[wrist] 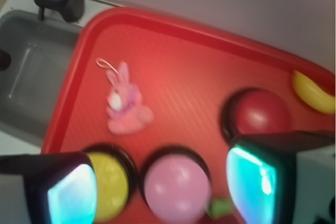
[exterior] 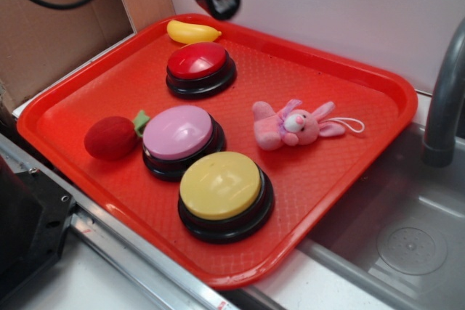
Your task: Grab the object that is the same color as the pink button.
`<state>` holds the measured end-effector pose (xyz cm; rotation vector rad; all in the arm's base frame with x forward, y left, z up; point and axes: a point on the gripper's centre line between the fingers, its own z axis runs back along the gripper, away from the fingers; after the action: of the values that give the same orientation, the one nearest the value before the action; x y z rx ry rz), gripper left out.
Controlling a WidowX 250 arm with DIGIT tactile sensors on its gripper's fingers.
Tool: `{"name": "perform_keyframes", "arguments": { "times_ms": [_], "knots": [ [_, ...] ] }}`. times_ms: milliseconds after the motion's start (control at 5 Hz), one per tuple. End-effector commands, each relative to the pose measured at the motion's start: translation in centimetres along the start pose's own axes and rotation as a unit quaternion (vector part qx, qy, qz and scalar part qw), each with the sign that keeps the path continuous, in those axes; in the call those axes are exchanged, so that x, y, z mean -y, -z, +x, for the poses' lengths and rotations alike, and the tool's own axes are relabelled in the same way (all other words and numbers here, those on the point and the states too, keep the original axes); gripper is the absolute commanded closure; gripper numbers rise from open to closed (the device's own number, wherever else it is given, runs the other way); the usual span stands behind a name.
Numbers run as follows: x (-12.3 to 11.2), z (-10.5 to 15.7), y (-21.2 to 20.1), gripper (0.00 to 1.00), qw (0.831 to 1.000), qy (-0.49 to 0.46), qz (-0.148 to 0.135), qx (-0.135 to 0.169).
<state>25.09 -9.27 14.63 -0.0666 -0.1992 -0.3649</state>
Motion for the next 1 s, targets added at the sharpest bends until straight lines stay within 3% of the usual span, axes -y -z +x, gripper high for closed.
{"name": "perform_keyframes", "arguments": {
  "times_ms": [0,200,400,600,800],
  "knots": [
    [2.8,0.9,4.6,0.0,0.999,0.05,0.012,0.009],
    [2.5,0.5,7.0,0.0,1.0,0.026,-0.002,-0.016],
    [2.0,1.8,10.2,0.0,0.999,-0.004,0.016,-0.028],
    [1.5,2.4,12.6,0.0,0.997,0.018,0.006,-0.07],
    [1.6,1.7,14.6,0.0,0.996,-0.001,0.023,-0.089]
  ]
}}
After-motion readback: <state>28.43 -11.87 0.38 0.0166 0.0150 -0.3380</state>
